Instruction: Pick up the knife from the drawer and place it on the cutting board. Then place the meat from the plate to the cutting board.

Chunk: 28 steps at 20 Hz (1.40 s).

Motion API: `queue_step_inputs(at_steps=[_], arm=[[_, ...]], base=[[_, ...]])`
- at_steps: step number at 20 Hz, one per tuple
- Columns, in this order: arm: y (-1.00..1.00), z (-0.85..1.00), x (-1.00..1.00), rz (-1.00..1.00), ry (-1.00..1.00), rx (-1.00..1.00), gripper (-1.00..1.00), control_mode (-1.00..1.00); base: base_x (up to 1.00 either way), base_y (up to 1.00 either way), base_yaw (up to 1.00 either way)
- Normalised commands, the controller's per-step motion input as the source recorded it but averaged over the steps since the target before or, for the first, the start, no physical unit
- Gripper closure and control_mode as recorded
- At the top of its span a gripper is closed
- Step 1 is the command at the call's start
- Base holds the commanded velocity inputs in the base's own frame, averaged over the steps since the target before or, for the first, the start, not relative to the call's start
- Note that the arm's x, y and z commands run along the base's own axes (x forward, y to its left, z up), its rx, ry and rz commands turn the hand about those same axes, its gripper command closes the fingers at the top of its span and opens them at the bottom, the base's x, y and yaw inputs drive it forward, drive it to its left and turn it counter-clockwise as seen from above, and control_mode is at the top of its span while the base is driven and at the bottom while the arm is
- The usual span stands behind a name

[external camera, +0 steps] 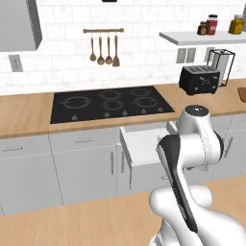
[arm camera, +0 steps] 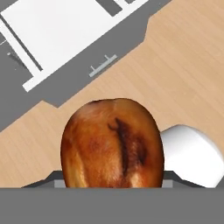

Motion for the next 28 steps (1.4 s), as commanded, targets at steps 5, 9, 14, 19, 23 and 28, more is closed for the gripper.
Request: queue_step_inputs(at_steps=[5,9,14,19,23,28], arm=[[0.0,0.0,0.0,0.0,0.0,0.0,1.0,1.0],[0.0,0.0,0.0,0.0,0.0,0.0,1.0,1.0],[0.0,0.0,0.0,0.0,0.0,0.0,1.0,1.0],[0.0,0.0,0.0,0.0,0.0,0.0,1.0,1.0],[0.0,0.0,0.0,0.0,0.0,0.0,1.0,1.0],[0.0,0.0,0.0,0.0,0.0,0.0,1.0,1.0]], base=[[0.02,-1.0,-0.14],[0.01,-1.0,-0.09],[0.08,-1.0,-0.11],[0.18,-1.0,-0.13],[0.23,-1.0,-0.11],[0.21,-1.0,-0.15]])
